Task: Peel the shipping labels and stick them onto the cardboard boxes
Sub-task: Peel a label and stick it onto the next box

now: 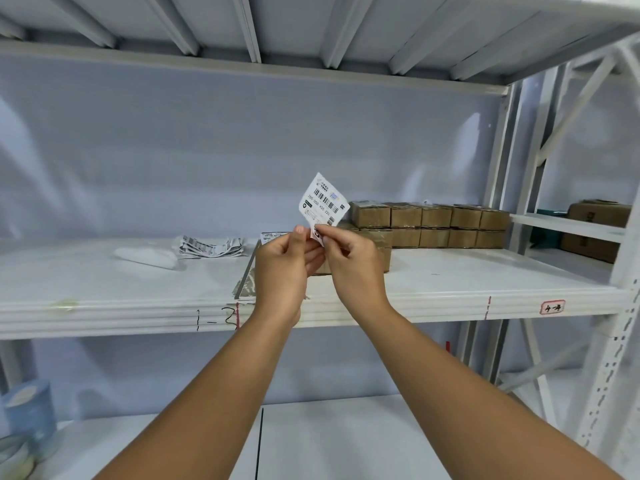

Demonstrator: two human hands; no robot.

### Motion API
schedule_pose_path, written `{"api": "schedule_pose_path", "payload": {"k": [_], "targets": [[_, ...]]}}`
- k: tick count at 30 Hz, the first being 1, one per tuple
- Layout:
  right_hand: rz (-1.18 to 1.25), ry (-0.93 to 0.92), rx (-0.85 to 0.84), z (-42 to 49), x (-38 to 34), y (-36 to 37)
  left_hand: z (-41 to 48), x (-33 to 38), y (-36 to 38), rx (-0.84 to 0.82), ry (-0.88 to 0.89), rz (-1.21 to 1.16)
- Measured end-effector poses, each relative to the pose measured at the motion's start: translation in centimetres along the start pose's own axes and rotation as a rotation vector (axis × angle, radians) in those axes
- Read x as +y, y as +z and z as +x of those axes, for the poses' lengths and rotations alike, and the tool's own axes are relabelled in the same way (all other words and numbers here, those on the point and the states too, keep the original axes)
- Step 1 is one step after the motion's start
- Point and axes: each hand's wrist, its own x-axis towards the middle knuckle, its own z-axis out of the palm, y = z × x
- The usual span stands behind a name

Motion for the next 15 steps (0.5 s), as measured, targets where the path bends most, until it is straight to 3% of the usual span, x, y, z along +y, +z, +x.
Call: {"api": "schedule_pose_path", "payload": {"k": [15], "targets": [[0.054,0.002,-0.055,-1.2,-0.5,0.9,-0.3,0.7,-1.0,0.000,-0.018,0.044]]}}
